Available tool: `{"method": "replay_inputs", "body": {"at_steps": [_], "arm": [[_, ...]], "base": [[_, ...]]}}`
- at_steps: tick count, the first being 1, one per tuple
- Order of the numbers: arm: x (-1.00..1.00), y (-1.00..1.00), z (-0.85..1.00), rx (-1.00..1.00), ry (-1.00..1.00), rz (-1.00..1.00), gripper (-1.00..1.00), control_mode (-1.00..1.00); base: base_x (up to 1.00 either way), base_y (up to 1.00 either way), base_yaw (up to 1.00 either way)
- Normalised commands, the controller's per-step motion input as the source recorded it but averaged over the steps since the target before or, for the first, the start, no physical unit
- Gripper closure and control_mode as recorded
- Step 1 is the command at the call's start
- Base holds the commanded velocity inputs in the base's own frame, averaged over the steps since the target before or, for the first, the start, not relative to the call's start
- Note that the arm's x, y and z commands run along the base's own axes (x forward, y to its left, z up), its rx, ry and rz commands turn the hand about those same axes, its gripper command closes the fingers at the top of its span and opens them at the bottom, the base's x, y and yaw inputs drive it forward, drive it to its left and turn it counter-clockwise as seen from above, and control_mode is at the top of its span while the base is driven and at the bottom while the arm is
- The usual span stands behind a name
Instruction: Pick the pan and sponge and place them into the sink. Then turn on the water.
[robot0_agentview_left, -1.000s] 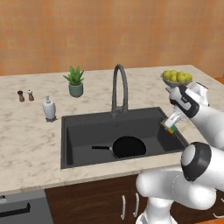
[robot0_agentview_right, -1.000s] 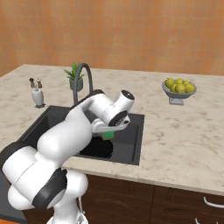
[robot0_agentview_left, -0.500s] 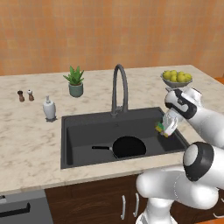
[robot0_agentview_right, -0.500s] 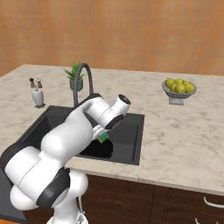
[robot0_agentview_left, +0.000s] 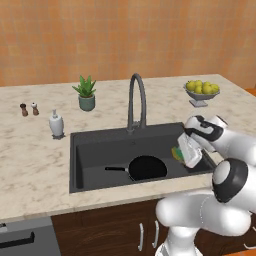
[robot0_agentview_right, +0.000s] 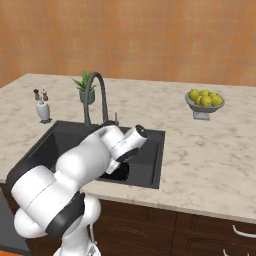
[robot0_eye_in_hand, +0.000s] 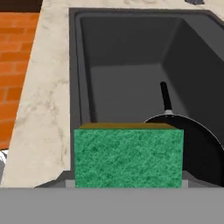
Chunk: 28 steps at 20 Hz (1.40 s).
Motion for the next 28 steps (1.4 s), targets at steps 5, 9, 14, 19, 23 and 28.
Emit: {"method": "replay_inputs", "body": {"at_steps": [5,9,14,19,23,28], "arm": [[0.63,0.04,-0.29,0.04,-0.01,0.15,1.00,-1.00],[0.47,0.00,-0.24,0.04,0.04,0.10,1.00,-1.00],[0.34,0.03,-0.37,0.01,0.07,0.09,1.00,-1.00],[0.18,0.11,-0.39,0.00,0.01,0.07,1.00,-1.00],[0.03,0.05,-0.46,0.00,0.00,0.05,1.00,-1.00],[0.00,0.08,-0.48,0.00,0.00,0.04,1.00,-1.00]], "base": [[0.00,0.00,0.00],[0.00,0.00,0.00],[0.00,0.00,0.00],[0.00,0.00,0.00],[0.00,0.00,0.00],[0.00,0.00,0.00]]}}
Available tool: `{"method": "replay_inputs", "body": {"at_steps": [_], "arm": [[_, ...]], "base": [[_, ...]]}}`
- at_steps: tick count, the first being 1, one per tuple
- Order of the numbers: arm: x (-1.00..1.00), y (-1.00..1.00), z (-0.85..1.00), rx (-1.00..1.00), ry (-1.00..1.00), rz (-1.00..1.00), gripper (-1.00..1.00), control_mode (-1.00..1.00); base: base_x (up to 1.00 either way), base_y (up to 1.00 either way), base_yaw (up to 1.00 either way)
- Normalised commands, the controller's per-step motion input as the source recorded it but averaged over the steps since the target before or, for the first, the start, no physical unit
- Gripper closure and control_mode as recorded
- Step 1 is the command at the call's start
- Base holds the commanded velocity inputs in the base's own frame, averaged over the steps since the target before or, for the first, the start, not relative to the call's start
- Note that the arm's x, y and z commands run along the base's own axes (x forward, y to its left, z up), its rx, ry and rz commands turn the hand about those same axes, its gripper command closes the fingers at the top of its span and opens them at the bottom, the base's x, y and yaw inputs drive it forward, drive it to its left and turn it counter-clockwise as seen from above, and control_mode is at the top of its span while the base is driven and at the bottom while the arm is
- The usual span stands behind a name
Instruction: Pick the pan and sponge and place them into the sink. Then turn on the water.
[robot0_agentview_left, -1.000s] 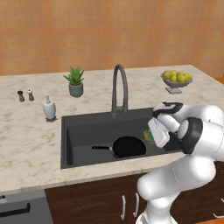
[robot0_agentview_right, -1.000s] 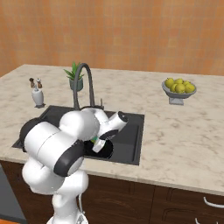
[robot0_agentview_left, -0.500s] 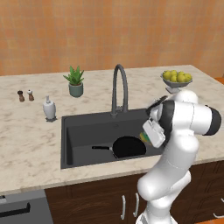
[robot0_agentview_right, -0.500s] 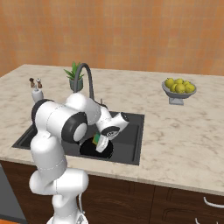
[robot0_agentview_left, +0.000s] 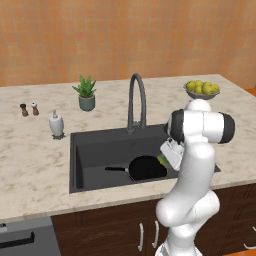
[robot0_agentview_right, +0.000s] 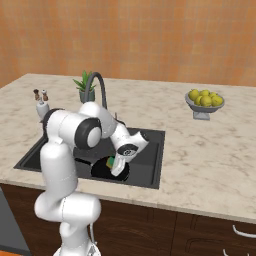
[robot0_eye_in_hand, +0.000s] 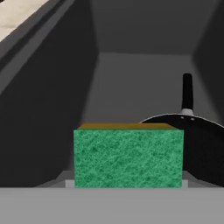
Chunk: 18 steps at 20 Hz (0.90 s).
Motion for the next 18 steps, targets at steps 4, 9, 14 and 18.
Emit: {"method": "replay_inputs", "body": {"at_steps": [4,9,14,18], "arm": [[0.13,0.21,-0.49,0.00,0.00,0.03,1.00,-1.00],[0.28,0.16,-0.33,0.00,-0.01,0.02,1.00,-1.00],[0.55,0.05,-0.17,0.00,-0.05,0.02,1.00,-1.00],[0.42,0.18,-0.46,-0.04,-0.04,0.00,1.00,-1.00]], "base": [[0.00,0.00,0.00],[0.00,0.00,0.00],[0.00,0.00,0.00],[0.00,0.00,0.00]]}}
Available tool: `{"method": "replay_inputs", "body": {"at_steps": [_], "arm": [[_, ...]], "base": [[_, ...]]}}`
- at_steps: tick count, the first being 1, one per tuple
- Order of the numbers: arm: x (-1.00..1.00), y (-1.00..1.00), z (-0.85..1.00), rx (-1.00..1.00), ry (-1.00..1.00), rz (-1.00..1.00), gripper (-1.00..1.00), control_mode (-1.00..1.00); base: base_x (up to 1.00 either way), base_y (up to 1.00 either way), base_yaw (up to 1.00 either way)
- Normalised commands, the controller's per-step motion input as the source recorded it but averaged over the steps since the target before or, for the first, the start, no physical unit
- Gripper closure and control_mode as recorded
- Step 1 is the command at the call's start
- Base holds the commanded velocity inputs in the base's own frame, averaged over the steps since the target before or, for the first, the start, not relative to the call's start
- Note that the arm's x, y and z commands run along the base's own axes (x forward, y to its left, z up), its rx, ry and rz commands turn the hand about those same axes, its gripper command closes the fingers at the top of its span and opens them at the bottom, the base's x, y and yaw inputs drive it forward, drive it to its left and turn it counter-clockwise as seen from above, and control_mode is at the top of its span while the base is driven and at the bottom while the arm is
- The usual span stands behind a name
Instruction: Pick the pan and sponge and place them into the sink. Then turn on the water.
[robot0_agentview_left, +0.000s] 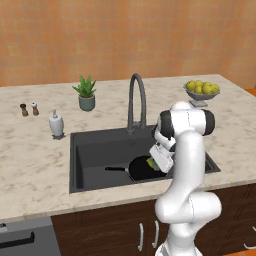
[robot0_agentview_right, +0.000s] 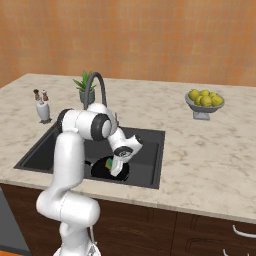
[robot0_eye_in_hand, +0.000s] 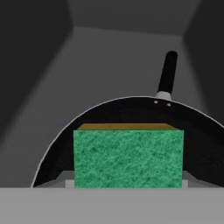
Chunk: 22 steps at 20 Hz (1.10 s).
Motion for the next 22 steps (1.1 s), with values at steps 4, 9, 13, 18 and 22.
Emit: {"method": "replay_inputs", "body": {"at_steps": [4,9,13,18,22], "arm": [[0.33,0.08,-0.66,-0.05,-0.03,0.00,1.00,-1.00],[0.22,0.00,-0.69,-0.01,-0.06,0.00,1.00,-1.00],[0.13,0.00,-0.54,0.00,-0.10,0.00,1.00,-1.00],[-0.05,-0.01,0.01,0.00,-0.24,0.00,-1.00,-1.00],[-0.25,0.00,0.34,0.00,-0.25,0.00,-1.00,-1.00]], "base": [[0.00,0.00,0.00],[0.00,0.00,0.00],[0.00,0.00,0.00],[0.00,0.00,0.00],[0.00,0.00,0.00]]}}
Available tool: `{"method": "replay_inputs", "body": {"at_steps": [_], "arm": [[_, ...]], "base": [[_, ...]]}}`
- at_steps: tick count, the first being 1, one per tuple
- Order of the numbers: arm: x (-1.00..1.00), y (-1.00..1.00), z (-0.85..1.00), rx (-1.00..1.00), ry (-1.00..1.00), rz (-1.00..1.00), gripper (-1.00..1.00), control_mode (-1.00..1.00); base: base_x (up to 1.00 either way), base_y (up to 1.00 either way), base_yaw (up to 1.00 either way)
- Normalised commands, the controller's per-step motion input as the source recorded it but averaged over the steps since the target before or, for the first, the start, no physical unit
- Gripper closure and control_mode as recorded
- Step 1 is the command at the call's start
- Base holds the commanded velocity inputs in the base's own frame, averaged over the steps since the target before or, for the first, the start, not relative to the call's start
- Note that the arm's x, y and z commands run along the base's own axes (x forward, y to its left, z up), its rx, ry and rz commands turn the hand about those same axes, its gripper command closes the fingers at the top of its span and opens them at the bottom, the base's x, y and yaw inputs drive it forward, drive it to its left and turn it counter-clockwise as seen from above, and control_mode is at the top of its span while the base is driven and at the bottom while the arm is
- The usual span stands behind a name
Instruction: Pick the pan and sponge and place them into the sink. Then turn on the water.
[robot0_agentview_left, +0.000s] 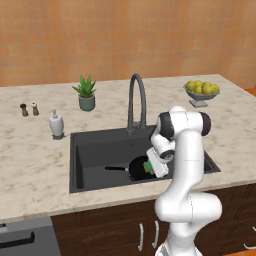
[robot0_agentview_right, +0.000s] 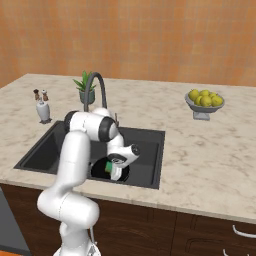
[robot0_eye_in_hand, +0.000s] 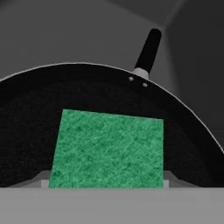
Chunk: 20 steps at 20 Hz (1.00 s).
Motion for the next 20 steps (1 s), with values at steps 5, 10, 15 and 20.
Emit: {"method": "replay_inputs", "body": {"at_steps": [5,10,15,20], "arm": [[-0.03,0.00,0.73,0.00,-0.06,0.00,-1.00,-1.00],[0.00,-0.01,0.99,0.03,0.01,0.00,-1.00,-1.00],[-0.10,-0.01,1.00,0.02,-0.01,0.01,-1.00,-1.00],[-0.54,-0.15,0.77,0.05,-0.18,0.00,-1.00,-1.00]], "base": [[0.00,0.00,0.00],[0.00,0.00,0.00],[0.00,0.00,0.00],[0.00,0.00,0.00]]}}
